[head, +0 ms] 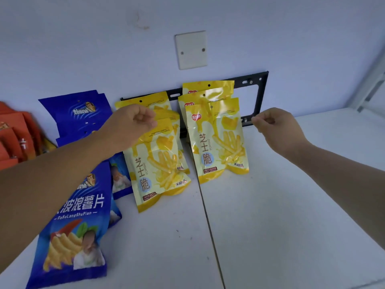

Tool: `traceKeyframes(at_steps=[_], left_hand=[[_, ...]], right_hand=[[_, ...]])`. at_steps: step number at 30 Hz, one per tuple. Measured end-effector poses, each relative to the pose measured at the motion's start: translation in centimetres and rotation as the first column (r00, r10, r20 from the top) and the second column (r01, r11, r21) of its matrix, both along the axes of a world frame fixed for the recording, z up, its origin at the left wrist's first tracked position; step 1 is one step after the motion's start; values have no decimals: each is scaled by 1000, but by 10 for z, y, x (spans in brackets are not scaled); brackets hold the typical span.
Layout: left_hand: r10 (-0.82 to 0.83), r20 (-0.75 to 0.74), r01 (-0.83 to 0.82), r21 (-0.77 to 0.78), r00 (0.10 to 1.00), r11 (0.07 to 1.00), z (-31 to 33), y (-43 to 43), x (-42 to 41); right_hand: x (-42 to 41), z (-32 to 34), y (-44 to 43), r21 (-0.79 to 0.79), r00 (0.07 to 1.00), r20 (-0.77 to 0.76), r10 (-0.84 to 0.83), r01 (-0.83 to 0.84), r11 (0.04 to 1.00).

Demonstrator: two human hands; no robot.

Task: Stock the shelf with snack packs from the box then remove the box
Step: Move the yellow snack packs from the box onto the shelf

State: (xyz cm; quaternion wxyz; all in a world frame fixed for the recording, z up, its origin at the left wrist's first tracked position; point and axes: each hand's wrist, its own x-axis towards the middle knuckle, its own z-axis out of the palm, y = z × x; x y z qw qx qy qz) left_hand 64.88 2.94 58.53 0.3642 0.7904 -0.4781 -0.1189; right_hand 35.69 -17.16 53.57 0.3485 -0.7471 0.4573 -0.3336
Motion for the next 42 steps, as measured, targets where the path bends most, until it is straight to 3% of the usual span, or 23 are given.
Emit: traceKeyframes(at_steps=[11, 24, 34, 42], left_hand=[[-334, -42, 336, 29, 941, 942, 24, 19, -117], [-604, -71, 608, 94, 794, 788, 30, -43, -311], [-779, -135, 790, 158, 612, 593, -12, -114, -514], [-890, -186, 898, 240, 416, 369, -71, -138, -644]], right_hand=[[-124, 30, 97, 1, 996, -84, -32, 32, 999], [-294, 13, 111, 69, 972, -120, -203, 212, 975], [-500, -16, 119, 137, 892, -121, -435, 449, 883], [-606, -83, 166, 304, 778, -129, -615, 621, 722]])
